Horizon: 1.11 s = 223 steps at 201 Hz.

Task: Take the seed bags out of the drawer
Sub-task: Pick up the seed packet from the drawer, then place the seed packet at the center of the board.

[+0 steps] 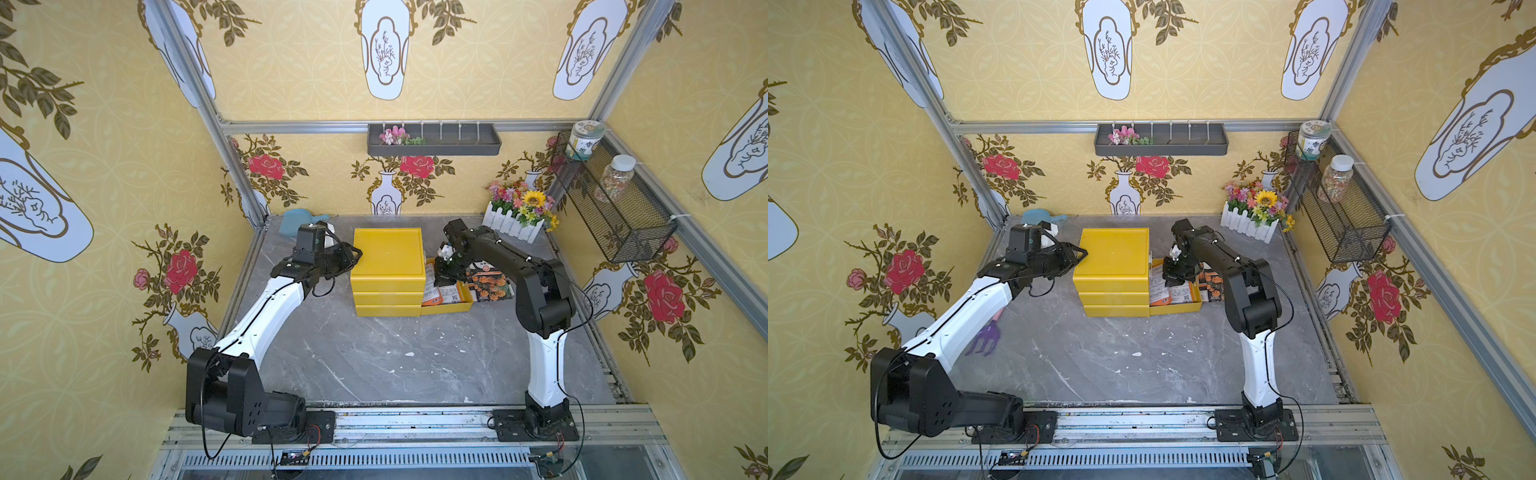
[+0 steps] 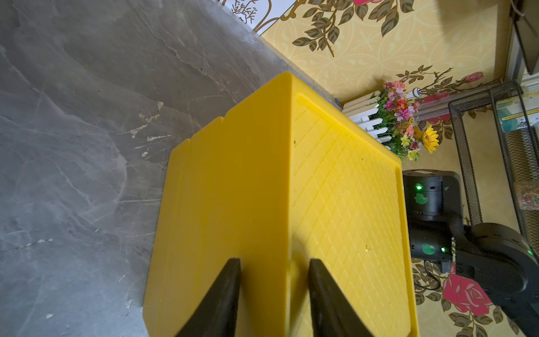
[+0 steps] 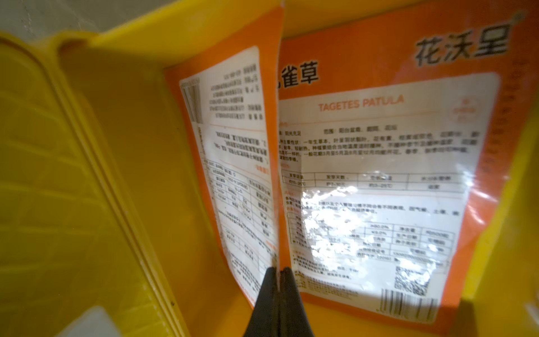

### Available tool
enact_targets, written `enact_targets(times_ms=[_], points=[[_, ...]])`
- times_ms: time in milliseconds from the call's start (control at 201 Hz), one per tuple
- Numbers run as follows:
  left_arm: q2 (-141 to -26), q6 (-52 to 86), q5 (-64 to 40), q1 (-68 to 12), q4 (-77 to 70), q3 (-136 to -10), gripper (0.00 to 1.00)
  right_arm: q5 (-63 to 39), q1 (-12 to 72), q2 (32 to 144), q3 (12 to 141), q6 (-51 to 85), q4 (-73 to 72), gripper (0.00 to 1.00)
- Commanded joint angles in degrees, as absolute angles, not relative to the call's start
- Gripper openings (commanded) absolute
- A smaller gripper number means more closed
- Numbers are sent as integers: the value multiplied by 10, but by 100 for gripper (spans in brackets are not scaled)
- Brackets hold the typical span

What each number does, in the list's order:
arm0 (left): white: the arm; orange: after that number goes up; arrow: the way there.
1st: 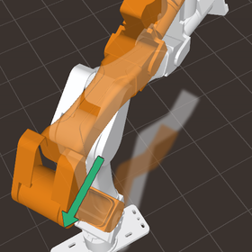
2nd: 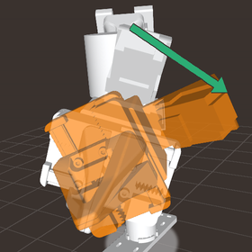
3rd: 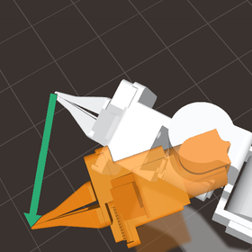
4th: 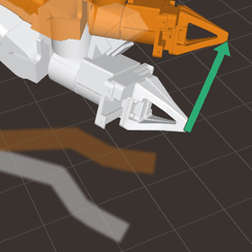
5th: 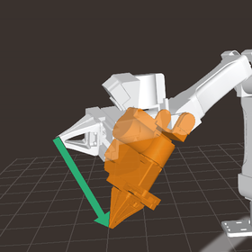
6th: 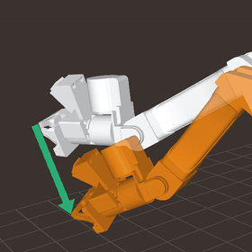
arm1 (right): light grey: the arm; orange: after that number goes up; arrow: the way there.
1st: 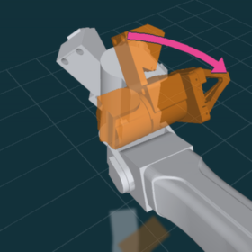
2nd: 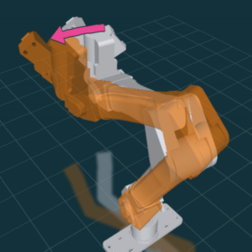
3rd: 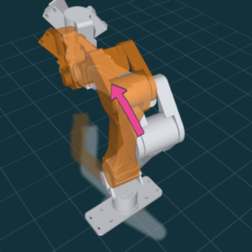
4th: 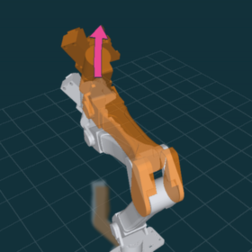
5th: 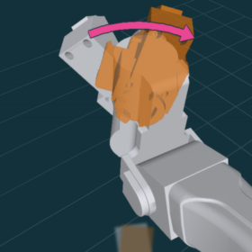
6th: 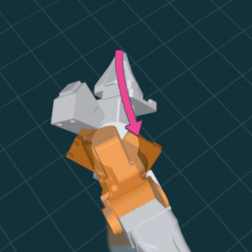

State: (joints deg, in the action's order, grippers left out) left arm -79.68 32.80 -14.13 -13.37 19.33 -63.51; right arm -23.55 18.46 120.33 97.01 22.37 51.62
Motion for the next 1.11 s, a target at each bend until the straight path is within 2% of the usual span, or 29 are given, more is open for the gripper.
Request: enact_targets(times_ms=[0, 697, 1106], points=[[-800, 317, -134, -134, 282, -626, 43, -209, 175, 1186, 979, 212, 530, 0], [-797, 321, -141, -134, 275, -625, 43, -235, 60, 1088, 998, 185, 568, 0], [-795, 320, -146, -134, 274, -624, 42, -240, -76, 1056, 980, 161, 575, 0]])
